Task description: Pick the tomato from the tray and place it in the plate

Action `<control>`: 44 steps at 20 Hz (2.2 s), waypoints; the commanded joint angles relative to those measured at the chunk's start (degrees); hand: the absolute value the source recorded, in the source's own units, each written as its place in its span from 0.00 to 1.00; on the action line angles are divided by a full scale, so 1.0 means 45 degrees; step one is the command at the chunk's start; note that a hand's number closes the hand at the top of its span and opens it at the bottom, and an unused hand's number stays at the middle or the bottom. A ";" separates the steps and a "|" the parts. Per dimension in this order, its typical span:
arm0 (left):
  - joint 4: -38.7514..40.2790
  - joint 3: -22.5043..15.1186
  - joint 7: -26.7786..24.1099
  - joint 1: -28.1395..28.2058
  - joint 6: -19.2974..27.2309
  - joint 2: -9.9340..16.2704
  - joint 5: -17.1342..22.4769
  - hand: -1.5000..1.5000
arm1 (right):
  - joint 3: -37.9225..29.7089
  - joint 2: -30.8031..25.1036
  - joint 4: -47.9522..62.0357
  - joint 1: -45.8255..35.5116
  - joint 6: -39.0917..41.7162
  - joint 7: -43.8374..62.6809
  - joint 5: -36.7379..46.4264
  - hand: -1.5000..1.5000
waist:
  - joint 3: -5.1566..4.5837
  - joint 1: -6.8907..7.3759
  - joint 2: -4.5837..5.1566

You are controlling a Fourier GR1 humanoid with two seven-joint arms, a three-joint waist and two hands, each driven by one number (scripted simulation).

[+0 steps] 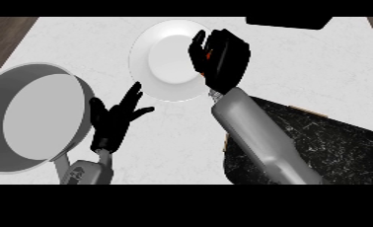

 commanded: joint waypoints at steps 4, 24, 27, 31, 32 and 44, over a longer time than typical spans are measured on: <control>0.0236 0.0001 -0.0200 0.0781 -0.0081 0.0539 -0.0333 0.50 | -0.1179 0.0083 0.2742 -0.1008 -0.1015 0.1796 -0.1698 1.00 | 0.0032 0.0109 0.0154; 0.0098 0.0211 -0.0116 0.0343 0.0131 0.0577 -0.0116 0.50 | -0.1163 0.0084 0.3256 -0.1129 -0.4718 -0.5242 -0.9293 0.00 | 0.0074 0.0095 0.0209; 0.0086 0.0178 0.0003 0.0616 0.0542 0.0389 -0.0255 0.50 | -0.0698 0.0084 0.2090 -0.0317 -0.4595 -0.6557 -1.0794 0.00 | 0.0070 -0.0359 0.0057; 0.0125 0.0364 -0.0162 0.0884 0.0372 0.0498 -0.0050 0.50 | -0.0262 0.0085 0.0626 0.0339 -0.3556 -0.8265 -1.3098 0.00 | 0.0066 -0.0540 0.0024; 0.0022 0.0391 -0.0393 0.1259 0.0338 0.0810 -0.0225 0.50 | -0.0594 0.0085 -0.0323 0.1196 -0.3163 -0.9087 -1.3442 0.00 | 0.0083 -0.0697 0.0010; -0.0593 0.0634 0.0025 0.1621 0.0844 0.0635 -0.0256 0.50 | 0.1896 0.0087 -0.1979 0.5099 -0.1547 -1.1861 -1.4629 0.00 | 0.0028 -0.1316 -0.0230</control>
